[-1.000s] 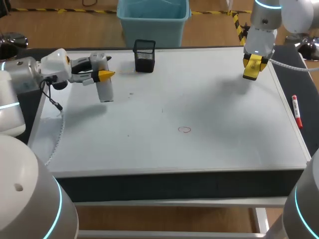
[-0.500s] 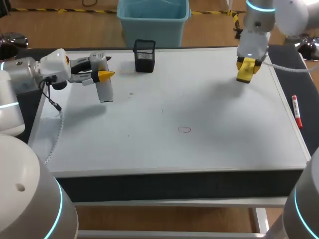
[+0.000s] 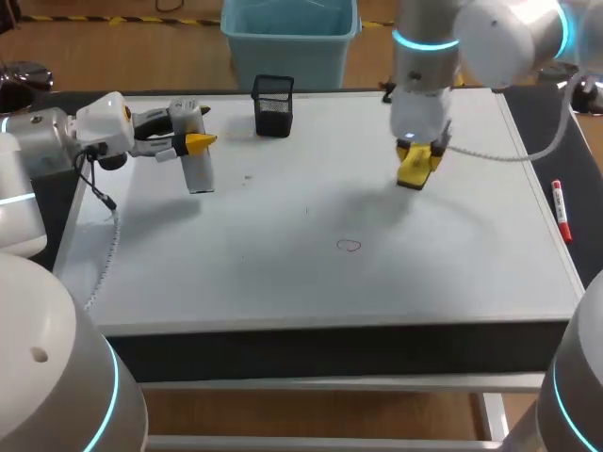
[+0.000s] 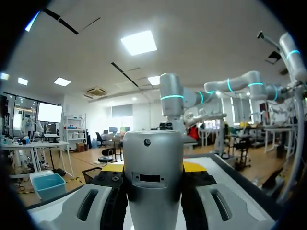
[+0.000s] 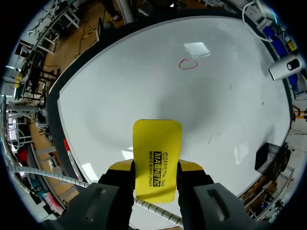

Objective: Pick up the inspection probe, press it on each red-marked spot on the whiteboard one by one, put down the probe, pick up the eraser, and wipe off all the red marks.

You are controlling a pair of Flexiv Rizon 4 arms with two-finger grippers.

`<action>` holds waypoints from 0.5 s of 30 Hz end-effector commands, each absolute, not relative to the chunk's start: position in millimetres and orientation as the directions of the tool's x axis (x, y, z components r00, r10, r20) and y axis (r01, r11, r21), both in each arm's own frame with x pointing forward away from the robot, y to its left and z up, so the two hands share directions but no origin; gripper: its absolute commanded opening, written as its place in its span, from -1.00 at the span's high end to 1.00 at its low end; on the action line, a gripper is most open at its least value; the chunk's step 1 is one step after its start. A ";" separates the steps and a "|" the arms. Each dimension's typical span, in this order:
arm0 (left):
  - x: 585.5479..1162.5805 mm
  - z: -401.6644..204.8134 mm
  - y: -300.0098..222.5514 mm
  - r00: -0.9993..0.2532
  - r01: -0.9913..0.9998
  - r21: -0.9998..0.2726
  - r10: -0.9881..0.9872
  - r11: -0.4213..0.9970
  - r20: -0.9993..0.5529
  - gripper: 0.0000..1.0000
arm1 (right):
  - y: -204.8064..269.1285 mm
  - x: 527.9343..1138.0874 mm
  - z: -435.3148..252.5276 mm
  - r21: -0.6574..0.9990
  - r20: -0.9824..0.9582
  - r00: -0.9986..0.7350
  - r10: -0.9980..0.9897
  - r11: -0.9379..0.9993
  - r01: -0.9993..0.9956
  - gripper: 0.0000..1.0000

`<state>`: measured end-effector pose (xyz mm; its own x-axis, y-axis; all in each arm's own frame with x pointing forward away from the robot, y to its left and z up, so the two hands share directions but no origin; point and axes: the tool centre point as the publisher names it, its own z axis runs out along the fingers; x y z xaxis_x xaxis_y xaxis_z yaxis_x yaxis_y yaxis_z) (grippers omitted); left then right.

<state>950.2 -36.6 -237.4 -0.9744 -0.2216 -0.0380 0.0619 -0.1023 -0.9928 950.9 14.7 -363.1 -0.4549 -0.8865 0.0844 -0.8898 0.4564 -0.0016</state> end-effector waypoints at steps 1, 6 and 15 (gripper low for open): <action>949.8 -236.8 -36.8 -0.974 0.063 -0.993 -0.223 -0.103 -0.039 1.00 | 45.9 923.0 -371.2 -0.049 0.106 -0.452 -0.886 0.449 -0.892 1.00; 949.8 -236.8 -36.8 -0.974 0.063 -0.993 -0.223 -0.103 -0.039 1.00 | 77.3 894.7 -380.2 -0.014 0.085 -0.441 -0.894 0.441 -0.897 1.00; 949.8 -236.8 -36.8 -0.974 0.063 -0.993 -0.223 -0.103 -0.039 1.00 | 124.9 861.9 -396.6 0.031 0.066 -0.384 -0.921 0.386 -0.922 1.00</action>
